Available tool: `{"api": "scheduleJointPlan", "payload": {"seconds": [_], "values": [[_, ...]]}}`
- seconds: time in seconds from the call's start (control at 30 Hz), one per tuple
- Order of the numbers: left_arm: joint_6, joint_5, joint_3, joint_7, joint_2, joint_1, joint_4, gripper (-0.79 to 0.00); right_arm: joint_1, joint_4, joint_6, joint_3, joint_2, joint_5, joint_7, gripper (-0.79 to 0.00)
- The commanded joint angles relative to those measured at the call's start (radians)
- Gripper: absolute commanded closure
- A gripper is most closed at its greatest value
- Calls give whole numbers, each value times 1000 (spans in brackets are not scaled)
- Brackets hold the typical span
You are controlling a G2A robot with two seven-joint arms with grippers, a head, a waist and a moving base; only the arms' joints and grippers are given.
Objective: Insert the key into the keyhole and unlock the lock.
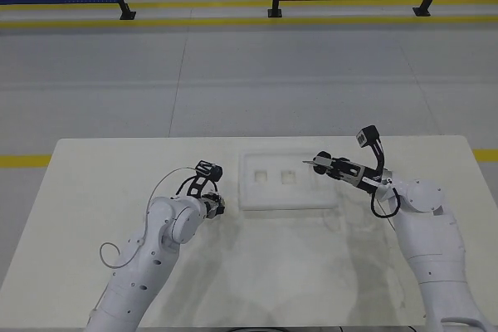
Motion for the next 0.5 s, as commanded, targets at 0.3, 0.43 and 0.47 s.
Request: {"api": "scheduleJointPlan", "payload": {"seconds": [0.3,0.43,0.47], "values": [[-9,3,3,2,4,-7,2,-123,0,0,0,0,0,0,0,0],[-15,8,0,-7,6,-5,-2,-117,0,0,0,0,0,0,0,0],[-17,10,-1,-8,7,-4,-4,-123,0,0,0,0,0,0,0,0]]}}
